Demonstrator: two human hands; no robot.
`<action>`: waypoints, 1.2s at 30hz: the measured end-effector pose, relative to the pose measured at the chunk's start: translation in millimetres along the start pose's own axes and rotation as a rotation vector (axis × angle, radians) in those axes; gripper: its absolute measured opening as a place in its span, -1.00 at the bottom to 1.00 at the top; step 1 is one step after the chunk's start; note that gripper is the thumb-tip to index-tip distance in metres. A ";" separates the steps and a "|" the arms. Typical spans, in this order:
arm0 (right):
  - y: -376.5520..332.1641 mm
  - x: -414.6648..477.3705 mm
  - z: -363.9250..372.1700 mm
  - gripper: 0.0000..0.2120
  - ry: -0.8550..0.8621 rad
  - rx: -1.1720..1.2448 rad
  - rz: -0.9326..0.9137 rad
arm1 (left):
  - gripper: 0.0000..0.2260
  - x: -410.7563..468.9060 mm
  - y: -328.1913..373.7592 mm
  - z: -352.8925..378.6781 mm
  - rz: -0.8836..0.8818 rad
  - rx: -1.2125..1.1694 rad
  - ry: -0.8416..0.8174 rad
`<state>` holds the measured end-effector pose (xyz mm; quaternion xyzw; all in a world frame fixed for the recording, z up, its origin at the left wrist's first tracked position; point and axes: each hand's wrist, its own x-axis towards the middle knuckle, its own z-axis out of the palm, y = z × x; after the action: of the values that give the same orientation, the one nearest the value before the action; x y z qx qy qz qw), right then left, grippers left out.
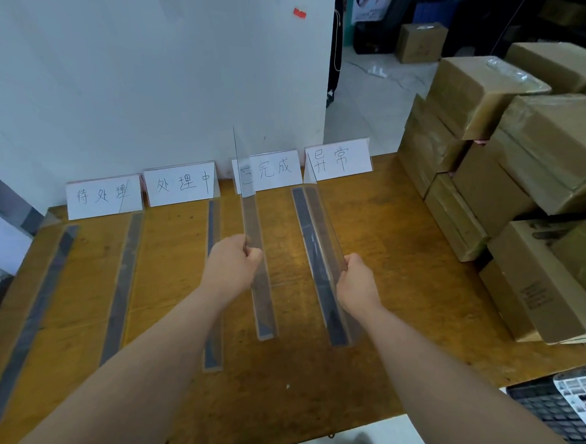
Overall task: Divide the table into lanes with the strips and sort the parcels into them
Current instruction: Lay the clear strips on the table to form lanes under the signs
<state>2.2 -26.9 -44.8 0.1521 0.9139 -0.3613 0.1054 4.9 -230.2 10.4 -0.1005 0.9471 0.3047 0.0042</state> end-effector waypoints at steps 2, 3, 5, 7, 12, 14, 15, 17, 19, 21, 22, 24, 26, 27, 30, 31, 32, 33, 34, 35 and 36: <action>-1.1 1.3 0.7 -0.76 0.010 -0.003 0.006 | -0.96 1.2 -0.5 1.1 -0.010 0.003 -0.002; -1.6 2.1 0.9 -0.76 0.014 -0.006 0.007 | -0.94 1.7 -0.6 1.4 -0.012 0.005 -0.002; -2.5 3.6 1.3 -0.77 0.019 -0.004 0.008 | -0.93 2.2 -0.1 1.3 -0.012 0.006 -0.006; -2.9 4.3 1.9 -0.78 0.021 -0.002 0.013 | -0.97 2.1 1.1 0.5 -0.004 0.003 -0.009; -2.5 4.5 1.4 -0.76 0.023 0.003 0.012 | -0.94 1.0 2.5 -0.8 -0.013 0.004 -0.006; -2.2 5.2 0.1 -0.77 0.020 0.012 0.002 | -0.93 0.3 3.0 -0.8 -0.013 0.001 -0.003; -1.8 6.0 -0.4 -0.77 0.016 0.019 -0.009 | -0.95 -0.1 3.1 -0.7 -0.012 -0.003 -0.001; -0.5 7.2 -1.6 -0.75 0.010 0.029 -0.032 | -0.96 -1.4 4.2 -1.0 -0.013 -0.012 0.000; 0.6 7.8 -3.6 -0.72 0.008 0.034 -0.045 | -0.95 -2.2 5.4 -1.0 -0.010 -0.018 0.006; 1.9 7.0 -7.3 -0.66 0.005 0.037 -0.053 | -0.94 -2.9 7.8 -1.9 0.001 -0.019 0.017; 2.4 5.9 -9.3 -0.63 0.004 0.036 -0.060 | -0.94 -3.3 9.4 -2.6 0.007 -0.023 0.021; 3.4 3.2 -13.6 -0.62 -0.003 0.039 -0.069 | -0.95 -4.0 12.6 -4.3 0.018 -0.036 0.028; 4.0 0.6 -17.0 -0.60 -0.004 0.053 -0.067 | -0.90 -4.7 17.1 -7.1 0.021 -0.039 0.037; 3.8 -0.5 -19.3 -0.59 -0.004 0.059 -0.064 | -0.85 -4.3 19.8 -9.0 0.026 -0.039 0.046; 2.9 -1.1 -30.9 -0.57 0.009 0.072 -0.088 | -0.76 -1.6 34.2 -19.7 0.048 -0.067 0.085; 1.9 -1.4 -37.2 -0.57 0.017 0.077 -0.112 | -0.75 -0.7 41.4 -25.1 0.067 -0.077 0.109; 0.3 -2.3 -44.4 -0.59 0.023 0.086 -0.139 | -0.76 0.2 49.4 -30.8 0.093 -0.089 0.133; -1.6 -3.6 -52.3 -0.59 0.025 0.100 -0.164 | -0.80 1.2 57.7 -36.3 0.126 -0.114 0.152; -3.7 -5.2 -60.4 -0.60 0.030 0.117 -0.189 | -0.87 1.8 66.3 -41.4 0.151 -0.139 0.167; -5.7 -7.0 -68.7 -0.60 0.036 0.132 -0.210 | -0.90 2.6 74.8 -44.9 0.170 -0.159 0.174; -7.7 -9.0 -76.7 -0.61 0.042 0.149 -0.228 | -0.86 3.3 83.4 -47.5 0.185 -0.176 0.181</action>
<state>1.5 19.1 17.7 0.0622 0.8978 -0.4347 0.0329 -11.9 -192.0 96.9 -0.0398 0.9184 0.3755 -0.1183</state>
